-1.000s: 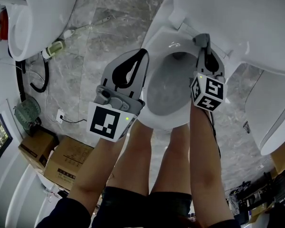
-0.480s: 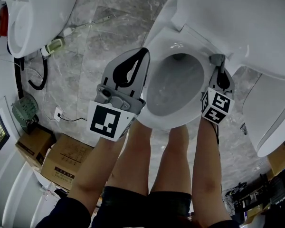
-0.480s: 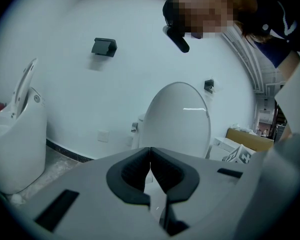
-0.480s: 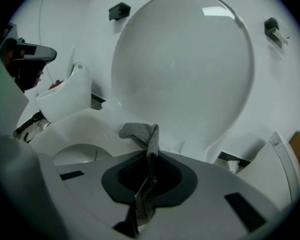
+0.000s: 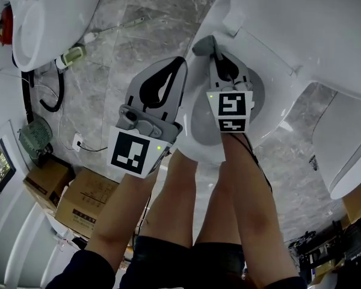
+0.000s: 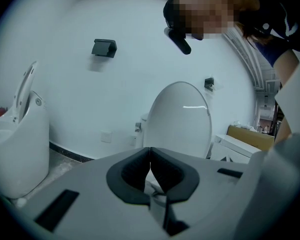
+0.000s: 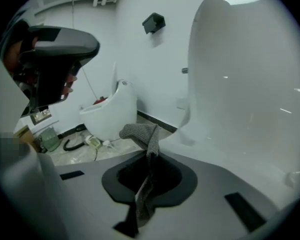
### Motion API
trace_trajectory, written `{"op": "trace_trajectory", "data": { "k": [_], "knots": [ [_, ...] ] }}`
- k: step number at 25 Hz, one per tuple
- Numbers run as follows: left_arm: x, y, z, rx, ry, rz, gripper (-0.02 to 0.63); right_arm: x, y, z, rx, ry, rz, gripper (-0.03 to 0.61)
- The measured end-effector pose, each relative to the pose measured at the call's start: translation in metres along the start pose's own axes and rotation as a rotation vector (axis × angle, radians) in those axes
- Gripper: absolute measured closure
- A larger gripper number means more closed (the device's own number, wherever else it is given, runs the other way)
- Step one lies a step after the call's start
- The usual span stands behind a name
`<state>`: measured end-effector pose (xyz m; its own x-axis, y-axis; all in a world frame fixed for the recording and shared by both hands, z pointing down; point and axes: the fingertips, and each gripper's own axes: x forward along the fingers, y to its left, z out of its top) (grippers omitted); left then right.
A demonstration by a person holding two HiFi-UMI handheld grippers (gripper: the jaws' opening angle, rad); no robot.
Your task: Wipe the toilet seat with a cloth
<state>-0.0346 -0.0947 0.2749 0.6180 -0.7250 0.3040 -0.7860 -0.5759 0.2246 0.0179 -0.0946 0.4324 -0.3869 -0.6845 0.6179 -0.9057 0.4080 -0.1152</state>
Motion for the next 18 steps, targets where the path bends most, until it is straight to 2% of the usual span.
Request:
{"op": "trace_trajectory", "data": {
  "k": [3, 6, 9, 12, 14, 16, 18],
  "knots": [
    [-0.005, 0.005, 0.000, 0.021, 0.006, -0.002, 0.594, 0.007, 0.037, 0.002, -0.054, -0.006, 0.098, 0.537],
    [-0.008, 0.004, -0.001, 0.026, 0.006, -0.001, 0.594, 0.005, 0.026, 0.001, -0.167, -0.002, 0.115, 0.535],
    [-0.011, 0.004, 0.001, 0.009, -0.015, 0.015, 0.594, -0.002, -0.021, 0.005, -0.229, -0.009, 0.026, 0.537],
    [-0.017, 0.011, 0.000, -0.013, -0.030, 0.043, 0.594, -0.009, -0.067, 0.014, -0.191, -0.014, -0.092, 0.535],
    [-0.024, 0.018, -0.003, -0.018, -0.033, 0.057, 0.594, -0.009, -0.078, 0.019, -0.178, -0.029, -0.123, 0.535],
    [-0.029, 0.025, -0.005, -0.019, -0.037, 0.069, 0.594, -0.004, -0.065, 0.020, -0.218, -0.059, -0.088, 0.535],
    [-0.034, 0.030, -0.007, -0.015, -0.036, 0.076, 0.594, 0.002, -0.029, 0.015, -0.285, -0.074, 0.019, 0.535]
  ]
}}
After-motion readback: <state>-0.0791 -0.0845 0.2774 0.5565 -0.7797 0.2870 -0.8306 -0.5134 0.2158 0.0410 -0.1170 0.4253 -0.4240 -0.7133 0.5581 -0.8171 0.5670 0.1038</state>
